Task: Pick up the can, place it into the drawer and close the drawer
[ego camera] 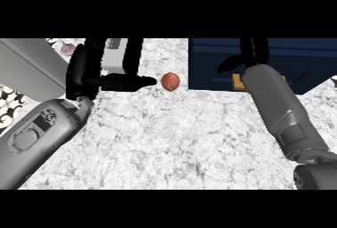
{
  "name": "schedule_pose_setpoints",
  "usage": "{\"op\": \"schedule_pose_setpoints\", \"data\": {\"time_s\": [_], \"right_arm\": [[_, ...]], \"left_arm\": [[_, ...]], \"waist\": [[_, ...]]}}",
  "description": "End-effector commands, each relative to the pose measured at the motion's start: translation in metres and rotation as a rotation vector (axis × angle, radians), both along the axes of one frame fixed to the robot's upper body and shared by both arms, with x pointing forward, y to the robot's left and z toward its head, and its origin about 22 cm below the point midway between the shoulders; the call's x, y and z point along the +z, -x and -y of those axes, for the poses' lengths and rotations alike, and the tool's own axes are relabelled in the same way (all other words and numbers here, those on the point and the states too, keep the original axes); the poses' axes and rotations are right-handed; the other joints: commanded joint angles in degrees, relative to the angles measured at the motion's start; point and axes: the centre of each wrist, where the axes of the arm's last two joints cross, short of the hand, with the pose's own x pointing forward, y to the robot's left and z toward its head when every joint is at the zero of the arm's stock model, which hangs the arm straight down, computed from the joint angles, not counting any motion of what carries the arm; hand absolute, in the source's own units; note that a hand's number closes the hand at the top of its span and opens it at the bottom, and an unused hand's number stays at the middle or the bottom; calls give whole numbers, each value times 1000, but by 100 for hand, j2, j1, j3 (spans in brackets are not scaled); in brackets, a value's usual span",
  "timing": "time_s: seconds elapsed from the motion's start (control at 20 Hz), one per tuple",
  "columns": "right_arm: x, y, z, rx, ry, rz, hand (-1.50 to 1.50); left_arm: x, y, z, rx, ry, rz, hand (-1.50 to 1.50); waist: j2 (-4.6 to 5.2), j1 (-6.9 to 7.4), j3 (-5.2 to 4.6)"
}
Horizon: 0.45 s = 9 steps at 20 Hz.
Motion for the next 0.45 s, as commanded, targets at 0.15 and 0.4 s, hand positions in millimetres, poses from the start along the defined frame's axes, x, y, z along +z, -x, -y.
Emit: {"op": "schedule_pose_setpoints", "data": {"time_s": [0.15,0.4], "right_arm": [[21,-6,-33,87,-447,20,-150],[29,-9,-33,134,-483,19,-150]], "left_arm": [[-7,10,-16,18,18,-24,-150],[-4,12,-15,44,23,-13,-150]], "waist": [[-109,22,-15],[-94,-56,-23]]}}
